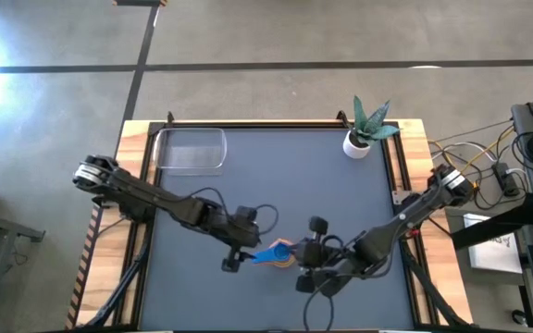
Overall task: Nest measuring cups in basket
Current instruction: Put the stacked measuring cups into the transparent bin, then return to Home Position
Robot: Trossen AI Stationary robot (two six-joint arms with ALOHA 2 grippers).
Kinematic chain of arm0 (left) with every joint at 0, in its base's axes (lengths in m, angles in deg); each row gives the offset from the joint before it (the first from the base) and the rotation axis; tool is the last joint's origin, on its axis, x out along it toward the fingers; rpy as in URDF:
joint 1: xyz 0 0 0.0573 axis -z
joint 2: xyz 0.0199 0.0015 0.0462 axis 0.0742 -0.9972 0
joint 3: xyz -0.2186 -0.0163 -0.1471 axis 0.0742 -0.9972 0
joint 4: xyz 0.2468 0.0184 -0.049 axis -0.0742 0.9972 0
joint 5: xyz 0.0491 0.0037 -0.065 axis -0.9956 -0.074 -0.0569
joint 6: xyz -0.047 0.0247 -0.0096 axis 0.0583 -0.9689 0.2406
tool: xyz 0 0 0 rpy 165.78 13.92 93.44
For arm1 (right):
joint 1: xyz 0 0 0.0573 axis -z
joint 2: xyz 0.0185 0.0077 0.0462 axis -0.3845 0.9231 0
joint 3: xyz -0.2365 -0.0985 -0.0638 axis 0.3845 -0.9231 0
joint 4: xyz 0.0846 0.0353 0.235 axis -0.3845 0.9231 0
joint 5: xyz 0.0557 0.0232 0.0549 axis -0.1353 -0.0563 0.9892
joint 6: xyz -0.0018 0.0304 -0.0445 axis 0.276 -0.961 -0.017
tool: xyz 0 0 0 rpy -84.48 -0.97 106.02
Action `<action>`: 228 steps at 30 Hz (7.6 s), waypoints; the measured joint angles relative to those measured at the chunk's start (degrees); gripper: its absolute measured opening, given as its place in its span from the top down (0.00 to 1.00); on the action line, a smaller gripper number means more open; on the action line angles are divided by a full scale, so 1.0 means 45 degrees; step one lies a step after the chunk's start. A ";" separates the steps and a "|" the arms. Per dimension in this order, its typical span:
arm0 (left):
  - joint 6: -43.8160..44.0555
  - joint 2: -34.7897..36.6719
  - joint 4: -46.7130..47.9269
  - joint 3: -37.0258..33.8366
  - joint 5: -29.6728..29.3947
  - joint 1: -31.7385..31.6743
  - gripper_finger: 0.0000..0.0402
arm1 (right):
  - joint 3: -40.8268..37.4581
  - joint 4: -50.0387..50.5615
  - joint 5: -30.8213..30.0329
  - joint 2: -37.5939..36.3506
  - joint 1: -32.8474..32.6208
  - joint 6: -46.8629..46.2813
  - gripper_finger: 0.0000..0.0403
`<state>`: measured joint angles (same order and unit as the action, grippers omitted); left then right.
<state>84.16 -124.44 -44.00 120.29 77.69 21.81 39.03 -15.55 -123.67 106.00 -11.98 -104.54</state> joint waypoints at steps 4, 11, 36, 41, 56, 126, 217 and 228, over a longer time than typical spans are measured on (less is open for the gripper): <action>0.0797 -0.0966 0.1432 0.1119 -0.0305 0.0029 0.31 | -0.0495 -0.0055 -0.0060 -0.0356 -0.0062 -0.0451 0.98; 0.1598 -0.2146 0.3145 0.2498 -0.0583 0.0034 0.21 | -0.0683 -0.0072 -0.0097 -0.0298 -0.0155 -0.0354 0.98; 0.4383 -0.4758 0.3529 0.3863 -0.0933 0.0267 0.21 | -0.1071 0.0071 -0.1420 -0.0339 -0.1438 -0.0263 0.98; 0.4439 -0.5128 0.3372 0.3931 -0.0924 0.0267 0.21 | -0.1081 0.0066 -0.1425 -0.0339 -0.1433 -0.0309 0.98; 0.4196 -0.5468 0.3644 0.3906 -0.0904 0.0224 0.38 | -0.1085 0.0022 -0.1420 -0.0344 -0.1428 -0.0333 0.98; -0.9209 0.4671 0.7968 -0.0693 -0.0992 -1.5530 0.73 | -0.1105 0.0119 -0.1411 -0.0344 -0.1498 -0.0224 0.98; -0.3260 1.5908 -0.1547 -0.5286 0.2384 -0.4818 1.00 | -0.9434 -0.6366 0.0595 -1.2165 0.0374 0.6911 0.98; -0.3073 1.9120 -0.2711 -0.8521 0.2194 -0.4818 1.00 | -1.1975 -0.6370 0.0610 -1.5941 0.0364 0.8230 0.98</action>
<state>70.33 -38.40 -56.20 81.95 87.56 0.13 -14.86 -44.21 -120.92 34.26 -10.34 -67.51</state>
